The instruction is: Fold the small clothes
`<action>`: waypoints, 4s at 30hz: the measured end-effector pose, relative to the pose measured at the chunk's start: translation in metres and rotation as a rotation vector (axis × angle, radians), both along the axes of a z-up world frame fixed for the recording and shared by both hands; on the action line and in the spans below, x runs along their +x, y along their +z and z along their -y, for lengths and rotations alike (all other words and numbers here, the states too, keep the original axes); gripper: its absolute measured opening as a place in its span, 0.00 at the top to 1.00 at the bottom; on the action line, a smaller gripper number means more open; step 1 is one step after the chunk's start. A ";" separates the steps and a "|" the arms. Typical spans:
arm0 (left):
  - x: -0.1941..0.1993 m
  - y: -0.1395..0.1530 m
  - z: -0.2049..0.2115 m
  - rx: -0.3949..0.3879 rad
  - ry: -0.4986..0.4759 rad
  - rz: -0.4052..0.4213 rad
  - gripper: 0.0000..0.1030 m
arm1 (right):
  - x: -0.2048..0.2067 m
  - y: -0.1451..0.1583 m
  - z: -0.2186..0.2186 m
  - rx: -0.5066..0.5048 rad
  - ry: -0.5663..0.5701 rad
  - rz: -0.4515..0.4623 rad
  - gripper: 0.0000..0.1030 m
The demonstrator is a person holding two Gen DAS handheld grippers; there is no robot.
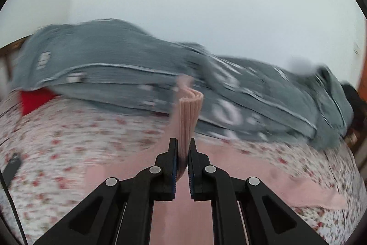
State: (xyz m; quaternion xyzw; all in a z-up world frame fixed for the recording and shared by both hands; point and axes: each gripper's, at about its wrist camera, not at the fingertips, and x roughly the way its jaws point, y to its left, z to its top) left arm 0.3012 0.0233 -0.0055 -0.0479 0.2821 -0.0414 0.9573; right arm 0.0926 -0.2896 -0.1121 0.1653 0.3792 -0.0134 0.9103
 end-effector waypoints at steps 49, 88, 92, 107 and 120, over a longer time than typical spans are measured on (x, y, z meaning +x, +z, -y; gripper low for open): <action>-0.012 -0.154 0.182 0.047 -0.403 -0.157 0.17 | 0.046 0.010 0.236 -0.015 -0.573 -0.037 0.94; -0.139 -0.161 -0.242 -0.110 0.176 -0.153 0.17 | 0.245 -0.030 -0.352 -0.240 0.576 -0.115 0.40; -0.125 -0.151 -0.214 -0.127 0.099 -0.149 0.16 | 0.213 0.004 -0.311 -0.128 0.566 -0.055 0.38; 0.015 -0.146 -0.135 -0.184 -0.013 -0.265 0.56 | 0.188 0.009 -0.052 -0.268 0.095 -0.062 0.24; 0.022 -0.114 -0.123 -0.251 -0.013 -0.150 0.94 | 0.197 0.000 -0.038 -0.241 0.133 -0.030 0.24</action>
